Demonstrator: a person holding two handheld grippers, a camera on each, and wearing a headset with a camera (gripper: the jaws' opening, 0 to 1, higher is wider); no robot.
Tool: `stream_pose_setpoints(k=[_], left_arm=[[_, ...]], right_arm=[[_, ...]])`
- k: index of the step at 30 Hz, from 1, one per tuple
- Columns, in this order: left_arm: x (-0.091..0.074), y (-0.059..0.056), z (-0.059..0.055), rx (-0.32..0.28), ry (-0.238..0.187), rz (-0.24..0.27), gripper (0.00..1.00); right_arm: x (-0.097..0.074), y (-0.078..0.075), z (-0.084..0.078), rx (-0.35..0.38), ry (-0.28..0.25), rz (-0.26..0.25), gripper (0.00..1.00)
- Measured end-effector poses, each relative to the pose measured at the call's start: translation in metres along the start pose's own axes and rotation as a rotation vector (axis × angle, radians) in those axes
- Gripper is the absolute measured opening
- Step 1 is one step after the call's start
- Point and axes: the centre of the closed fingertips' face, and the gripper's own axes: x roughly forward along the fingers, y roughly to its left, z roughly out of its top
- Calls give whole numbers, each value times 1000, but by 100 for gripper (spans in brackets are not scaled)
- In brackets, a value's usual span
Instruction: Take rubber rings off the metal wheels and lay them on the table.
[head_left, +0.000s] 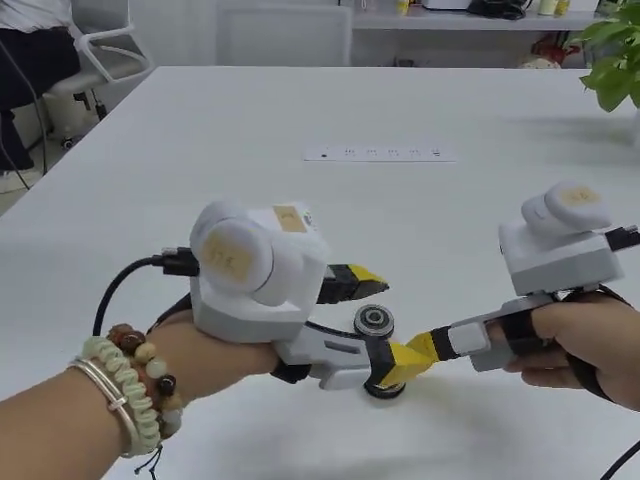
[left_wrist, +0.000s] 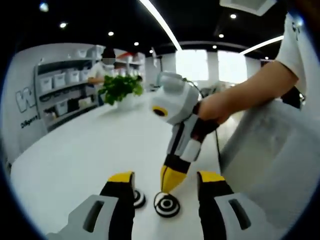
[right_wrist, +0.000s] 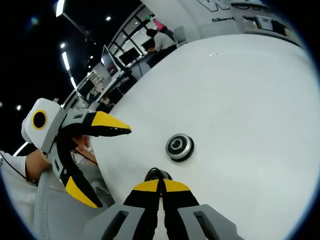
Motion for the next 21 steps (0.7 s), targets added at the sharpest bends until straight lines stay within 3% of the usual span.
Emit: stream_pose_setpoints(k=[3,7,12,15,18,21], left_arm=[[-8,1,5,-16,-4,-11,52],[-21,4,11,-13,30,-9,51],[-48,13,34,29,5,39,61],[-66,16,40,34,-7,65,62],[-83,17,41,11,-18,91,62],[-99,16,35,7,-11,135,66]], right_arm=[[1,0,-2,-7,9,-5,0],[0,0,-1,-7,10,-7,0],[-1,2,0,-11,3,-1,0],[-3,0,1,-9,-3,-6,0],[-5,0,5,2,-22,-2,0],[-6,0,7,2,-31,-1,0]])
